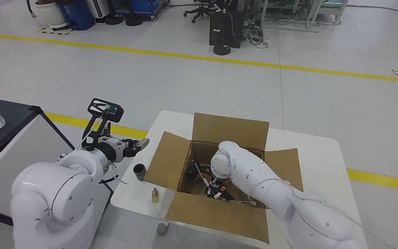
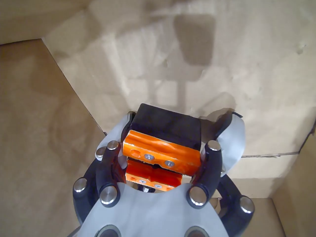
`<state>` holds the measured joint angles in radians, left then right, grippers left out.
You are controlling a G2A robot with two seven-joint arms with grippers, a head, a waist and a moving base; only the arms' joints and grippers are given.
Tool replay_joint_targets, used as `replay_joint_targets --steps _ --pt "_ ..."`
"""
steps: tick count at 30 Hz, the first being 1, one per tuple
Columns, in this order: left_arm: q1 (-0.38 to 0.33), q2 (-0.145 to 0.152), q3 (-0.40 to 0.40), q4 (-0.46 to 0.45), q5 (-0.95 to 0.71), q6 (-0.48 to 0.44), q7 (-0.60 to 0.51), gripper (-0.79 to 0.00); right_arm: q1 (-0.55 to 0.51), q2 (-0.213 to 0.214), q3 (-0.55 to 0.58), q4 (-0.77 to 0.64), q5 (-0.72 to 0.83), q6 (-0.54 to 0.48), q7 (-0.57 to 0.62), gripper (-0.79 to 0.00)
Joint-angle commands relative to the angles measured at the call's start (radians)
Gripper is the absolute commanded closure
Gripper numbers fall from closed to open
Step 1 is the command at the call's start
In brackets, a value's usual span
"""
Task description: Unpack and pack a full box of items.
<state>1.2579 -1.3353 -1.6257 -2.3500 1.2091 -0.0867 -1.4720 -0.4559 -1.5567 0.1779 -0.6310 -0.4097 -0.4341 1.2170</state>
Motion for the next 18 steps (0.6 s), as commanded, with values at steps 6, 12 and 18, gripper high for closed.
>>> replay_joint_targets --steps 6,12,18 --pt "0.000 0.000 0.000 0.000 0.000 0.000 0.000 -0.785 0.004 0.001 0.011 -0.028 -0.041 0.033 -0.009 0.000" --pt "0.000 0.000 0.000 0.000 0.000 0.000 0.000 -0.785 0.000 0.015 0.032 -0.060 -0.053 0.043 -0.005 0.000" --pt "0.000 0.000 0.000 0.000 0.000 0.000 0.000 -0.785 0.000 0.041 0.066 -0.109 -0.055 0.059 0.008 0.000"
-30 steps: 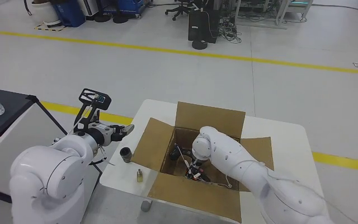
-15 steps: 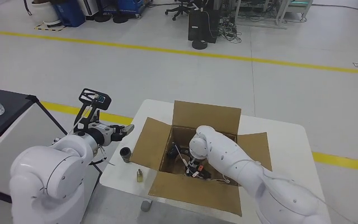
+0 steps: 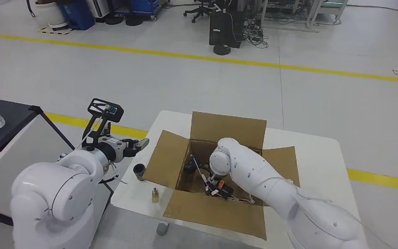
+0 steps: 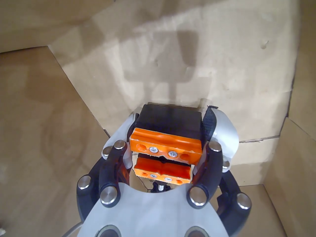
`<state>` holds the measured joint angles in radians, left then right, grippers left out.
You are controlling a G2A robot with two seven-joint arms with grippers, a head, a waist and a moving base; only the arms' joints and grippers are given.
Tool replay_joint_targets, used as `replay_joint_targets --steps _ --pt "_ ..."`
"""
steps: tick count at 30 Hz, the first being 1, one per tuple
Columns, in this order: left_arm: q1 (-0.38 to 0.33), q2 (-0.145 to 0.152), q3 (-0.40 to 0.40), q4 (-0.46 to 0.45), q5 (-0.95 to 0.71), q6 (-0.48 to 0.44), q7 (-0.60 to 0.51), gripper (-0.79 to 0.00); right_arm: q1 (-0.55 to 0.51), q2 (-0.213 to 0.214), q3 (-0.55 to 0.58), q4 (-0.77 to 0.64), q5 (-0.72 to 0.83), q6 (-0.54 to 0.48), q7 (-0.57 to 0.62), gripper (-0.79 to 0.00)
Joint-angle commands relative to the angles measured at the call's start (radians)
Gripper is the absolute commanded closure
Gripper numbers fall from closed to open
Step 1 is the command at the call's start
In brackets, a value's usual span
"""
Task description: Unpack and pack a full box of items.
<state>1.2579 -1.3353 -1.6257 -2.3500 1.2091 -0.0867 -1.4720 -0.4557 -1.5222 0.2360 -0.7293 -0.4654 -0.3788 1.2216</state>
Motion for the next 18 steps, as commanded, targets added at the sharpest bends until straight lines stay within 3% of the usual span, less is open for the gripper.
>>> replay_joint_targets --steps 1,11,18 --pt "0.000 0.000 0.000 0.000 0.000 0.000 0.000 -0.785 -0.001 0.012 0.015 -0.023 0.003 0.005 0.006 0.000" --pt "0.000 0.000 0.000 0.000 0.000 0.000 0.000 -0.785 0.001 0.090 0.099 -0.211 -0.012 0.065 0.110 0.000" --pt "0.000 0.000 0.000 0.000 0.000 0.000 0.000 -0.785 -0.041 0.187 0.216 -0.463 -0.078 0.155 0.185 0.000"
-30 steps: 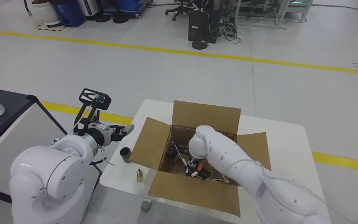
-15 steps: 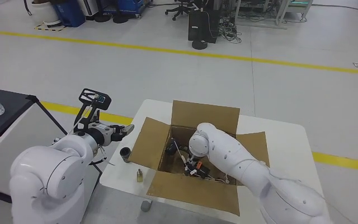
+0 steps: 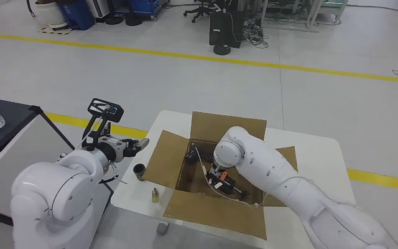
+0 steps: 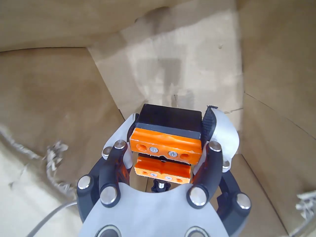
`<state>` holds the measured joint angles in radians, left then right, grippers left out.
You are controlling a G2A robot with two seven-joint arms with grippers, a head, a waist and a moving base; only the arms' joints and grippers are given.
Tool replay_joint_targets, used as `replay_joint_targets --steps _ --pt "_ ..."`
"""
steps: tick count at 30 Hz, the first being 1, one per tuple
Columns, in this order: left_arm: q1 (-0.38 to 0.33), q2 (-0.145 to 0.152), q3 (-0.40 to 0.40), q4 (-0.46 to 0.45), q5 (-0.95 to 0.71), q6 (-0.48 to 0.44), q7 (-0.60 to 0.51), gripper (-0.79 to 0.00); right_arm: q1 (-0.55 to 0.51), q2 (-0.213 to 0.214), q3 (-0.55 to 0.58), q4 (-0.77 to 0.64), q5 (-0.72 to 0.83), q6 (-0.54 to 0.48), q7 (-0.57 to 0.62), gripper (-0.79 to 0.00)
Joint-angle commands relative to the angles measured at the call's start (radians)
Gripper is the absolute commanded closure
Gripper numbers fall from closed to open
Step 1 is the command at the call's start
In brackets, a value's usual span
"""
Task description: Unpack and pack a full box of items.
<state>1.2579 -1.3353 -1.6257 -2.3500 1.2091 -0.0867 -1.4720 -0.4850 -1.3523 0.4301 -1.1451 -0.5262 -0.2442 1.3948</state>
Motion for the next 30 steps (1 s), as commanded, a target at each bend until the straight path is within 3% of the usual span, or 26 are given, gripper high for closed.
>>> replay_joint_targets --steps 1,12,30 --pt "0.000 0.000 0.000 0.000 0.000 0.000 0.000 -0.785 -0.024 0.031 0.040 -0.086 -0.029 0.033 0.025 0.000" --pt "0.000 0.000 0.000 0.000 0.000 0.000 0.000 -0.785 -0.165 0.148 0.226 -0.404 -0.161 0.097 0.116 0.000" --pt "0.000 0.000 0.000 0.000 0.000 0.000 0.000 -0.785 -0.314 0.235 0.490 -0.677 -0.268 0.128 0.082 0.000"
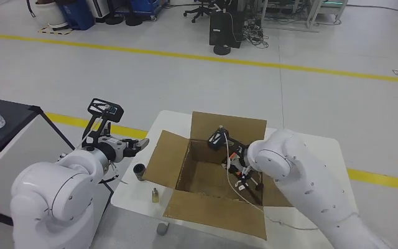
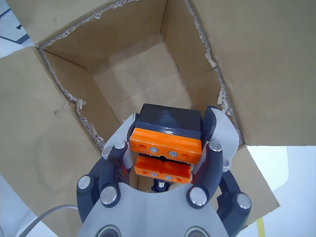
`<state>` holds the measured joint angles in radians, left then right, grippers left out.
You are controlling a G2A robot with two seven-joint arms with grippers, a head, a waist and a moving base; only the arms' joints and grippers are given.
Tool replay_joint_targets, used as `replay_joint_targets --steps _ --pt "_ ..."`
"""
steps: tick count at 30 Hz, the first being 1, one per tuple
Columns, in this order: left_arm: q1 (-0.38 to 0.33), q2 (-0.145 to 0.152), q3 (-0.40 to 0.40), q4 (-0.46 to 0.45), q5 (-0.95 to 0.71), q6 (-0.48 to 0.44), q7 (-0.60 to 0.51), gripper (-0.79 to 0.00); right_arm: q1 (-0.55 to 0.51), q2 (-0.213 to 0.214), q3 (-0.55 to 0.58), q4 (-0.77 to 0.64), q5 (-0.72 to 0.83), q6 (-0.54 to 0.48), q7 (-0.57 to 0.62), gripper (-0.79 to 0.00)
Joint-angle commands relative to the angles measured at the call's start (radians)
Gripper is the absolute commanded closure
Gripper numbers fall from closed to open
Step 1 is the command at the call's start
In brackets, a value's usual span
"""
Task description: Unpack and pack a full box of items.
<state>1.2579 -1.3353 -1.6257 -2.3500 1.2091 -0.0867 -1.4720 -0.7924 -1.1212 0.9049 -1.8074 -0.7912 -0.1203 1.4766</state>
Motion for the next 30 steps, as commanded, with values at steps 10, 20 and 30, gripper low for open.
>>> replay_joint_targets --steps 10,20,30 --pt "0.000 0.000 0.000 0.000 0.000 0.000 0.000 -0.785 -0.040 0.021 0.083 -0.109 -0.040 0.029 0.007 0.000" --pt "0.000 0.000 0.000 0.000 0.000 0.000 0.000 -0.785 -0.040 0.021 0.083 -0.109 -0.040 0.029 0.007 0.000" --pt "0.000 0.000 0.000 0.000 0.000 0.000 0.000 -0.785 -0.040 0.021 0.083 -0.109 -0.040 0.029 0.007 0.000"
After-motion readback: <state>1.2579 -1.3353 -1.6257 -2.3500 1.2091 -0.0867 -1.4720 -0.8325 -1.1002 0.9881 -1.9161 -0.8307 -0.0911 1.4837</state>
